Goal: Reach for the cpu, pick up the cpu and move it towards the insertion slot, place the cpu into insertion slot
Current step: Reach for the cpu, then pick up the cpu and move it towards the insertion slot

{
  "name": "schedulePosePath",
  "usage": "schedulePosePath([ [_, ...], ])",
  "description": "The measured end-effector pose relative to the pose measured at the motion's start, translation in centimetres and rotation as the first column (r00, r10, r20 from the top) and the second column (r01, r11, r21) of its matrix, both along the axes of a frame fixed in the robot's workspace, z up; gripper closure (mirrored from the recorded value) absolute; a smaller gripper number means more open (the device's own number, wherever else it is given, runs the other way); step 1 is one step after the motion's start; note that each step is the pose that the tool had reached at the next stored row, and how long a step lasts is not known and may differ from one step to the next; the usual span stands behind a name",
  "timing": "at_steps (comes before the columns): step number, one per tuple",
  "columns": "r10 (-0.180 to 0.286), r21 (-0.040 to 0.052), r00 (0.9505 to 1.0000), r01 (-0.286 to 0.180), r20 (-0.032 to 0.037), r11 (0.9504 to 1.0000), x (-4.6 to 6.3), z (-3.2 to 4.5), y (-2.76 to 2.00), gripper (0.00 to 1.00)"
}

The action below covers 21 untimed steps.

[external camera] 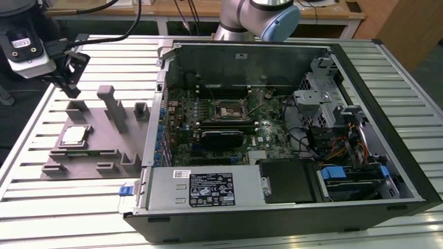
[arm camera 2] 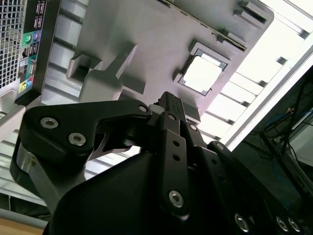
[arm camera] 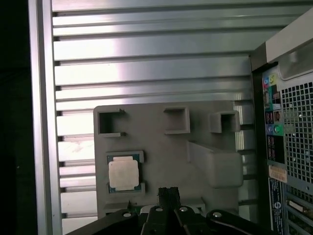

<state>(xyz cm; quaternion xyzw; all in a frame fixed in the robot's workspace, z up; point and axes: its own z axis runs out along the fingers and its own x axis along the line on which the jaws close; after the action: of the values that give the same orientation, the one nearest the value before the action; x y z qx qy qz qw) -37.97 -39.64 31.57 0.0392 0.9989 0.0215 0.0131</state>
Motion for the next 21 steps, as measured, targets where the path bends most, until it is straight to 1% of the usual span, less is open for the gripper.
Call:
schedulePosePath([
  [9, 0.000, -0.0001, 1.0000, 0.000, -0.0001, 1.0000, -0.4, -1.17, 0.03, 0.89],
  [21, 0.000, 0.0000, 1.0000, 0.000, 0.0000, 1.0000, -0.7, -1.41, 0.04, 0.89],
])
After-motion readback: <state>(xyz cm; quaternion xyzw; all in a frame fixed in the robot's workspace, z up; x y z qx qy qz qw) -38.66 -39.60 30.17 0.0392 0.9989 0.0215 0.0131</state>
